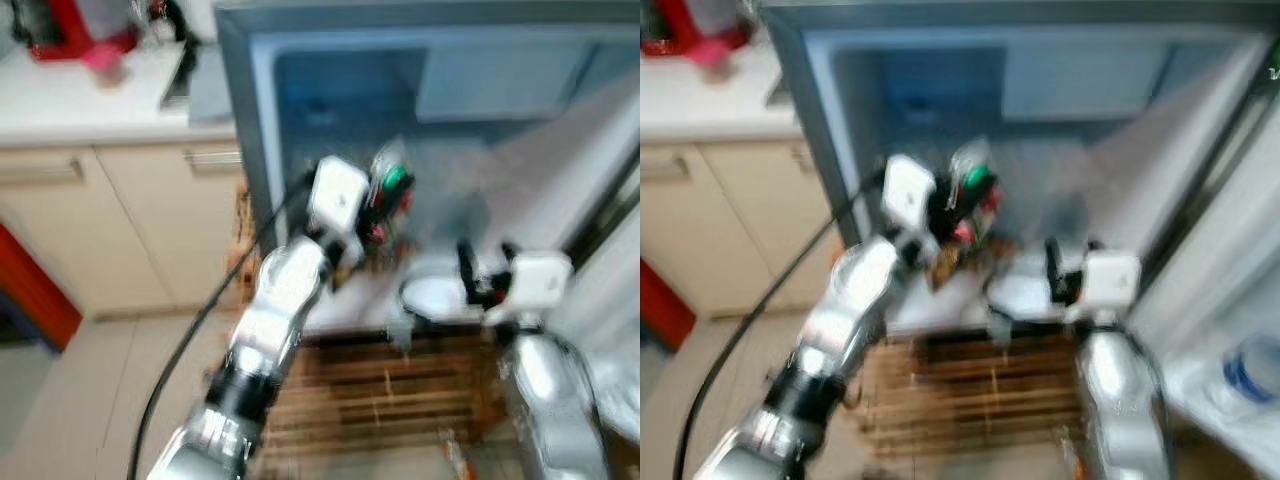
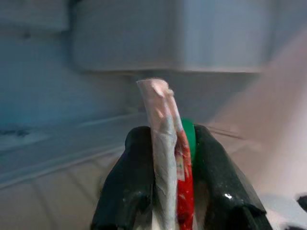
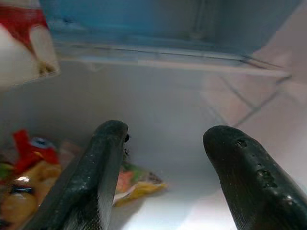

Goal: Restocking fridge

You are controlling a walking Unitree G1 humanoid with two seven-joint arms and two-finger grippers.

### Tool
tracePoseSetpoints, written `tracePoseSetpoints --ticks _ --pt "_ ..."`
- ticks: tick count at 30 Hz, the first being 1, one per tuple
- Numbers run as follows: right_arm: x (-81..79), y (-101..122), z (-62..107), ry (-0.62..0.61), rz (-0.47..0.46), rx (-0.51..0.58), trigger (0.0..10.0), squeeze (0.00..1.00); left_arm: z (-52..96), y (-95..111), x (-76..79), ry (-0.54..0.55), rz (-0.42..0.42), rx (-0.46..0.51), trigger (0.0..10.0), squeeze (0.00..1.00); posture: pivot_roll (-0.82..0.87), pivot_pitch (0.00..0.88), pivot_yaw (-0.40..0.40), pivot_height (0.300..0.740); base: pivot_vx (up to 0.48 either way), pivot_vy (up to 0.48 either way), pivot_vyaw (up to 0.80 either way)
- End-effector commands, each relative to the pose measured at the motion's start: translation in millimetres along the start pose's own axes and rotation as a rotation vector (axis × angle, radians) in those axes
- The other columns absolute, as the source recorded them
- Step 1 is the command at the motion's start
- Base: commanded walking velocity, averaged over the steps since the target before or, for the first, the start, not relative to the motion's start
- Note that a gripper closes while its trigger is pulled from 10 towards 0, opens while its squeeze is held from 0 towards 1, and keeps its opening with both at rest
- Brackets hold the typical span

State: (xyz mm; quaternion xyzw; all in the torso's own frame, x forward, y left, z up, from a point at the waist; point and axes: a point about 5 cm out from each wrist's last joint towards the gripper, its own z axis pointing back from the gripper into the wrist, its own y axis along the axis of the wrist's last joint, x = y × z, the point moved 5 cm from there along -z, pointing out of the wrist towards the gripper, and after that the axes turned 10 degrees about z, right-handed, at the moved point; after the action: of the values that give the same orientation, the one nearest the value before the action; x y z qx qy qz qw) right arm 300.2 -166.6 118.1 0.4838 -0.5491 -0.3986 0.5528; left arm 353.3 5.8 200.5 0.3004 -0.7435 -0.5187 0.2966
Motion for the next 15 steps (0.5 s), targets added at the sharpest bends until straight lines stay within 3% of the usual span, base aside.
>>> tracePoseSetpoints --ticks 1,3,11,14,15 --pt "5.8 1.9 0.7 -0.006 0.010 0.003 10.0 0.00 -7.6 13.2 4.0 0.013 -0.016 0.038 10.0 0.00 -0.11 0.000 0.009 0.740 0.000 0.000 0.68" --pt "4.9 1.5 1.3 -0.004 0.003 0.000 10.0 0.00 -8.1 17.3 1.8 0.030 -0.029 0.049 10.0 0.00 -0.11 0.000 0.009 0.740 0.000 0.000 0.65" --pt "0.6 -2.4 5.1 0.008 -0.013 -0.017 10.0 0.00 -17.7 20.8 1.4 0.061 -0.076 0.044 10.0 0.00 -0.11 0.000 0.000 0.740 0.000 0.000 0.00" --pt "-1.6 -2.8 6.3 0.021 -0.013 -0.020 10.0 0.00 -27.5 24.4 8.5 0.065 -0.065 0.054 10.0 0.00 -0.12 0.000 -0.001 0.740 0.000 0.000 0.00" --pt "-2.6 -2.5 7.5 0.026 -0.014 -0.021 10.0 0.00 -35.5 31.0 20.2 0.040 -0.056 0.079 10.0 0.00 -0.12 0.000 -0.004 0.740 0.000 0.000 0.00"
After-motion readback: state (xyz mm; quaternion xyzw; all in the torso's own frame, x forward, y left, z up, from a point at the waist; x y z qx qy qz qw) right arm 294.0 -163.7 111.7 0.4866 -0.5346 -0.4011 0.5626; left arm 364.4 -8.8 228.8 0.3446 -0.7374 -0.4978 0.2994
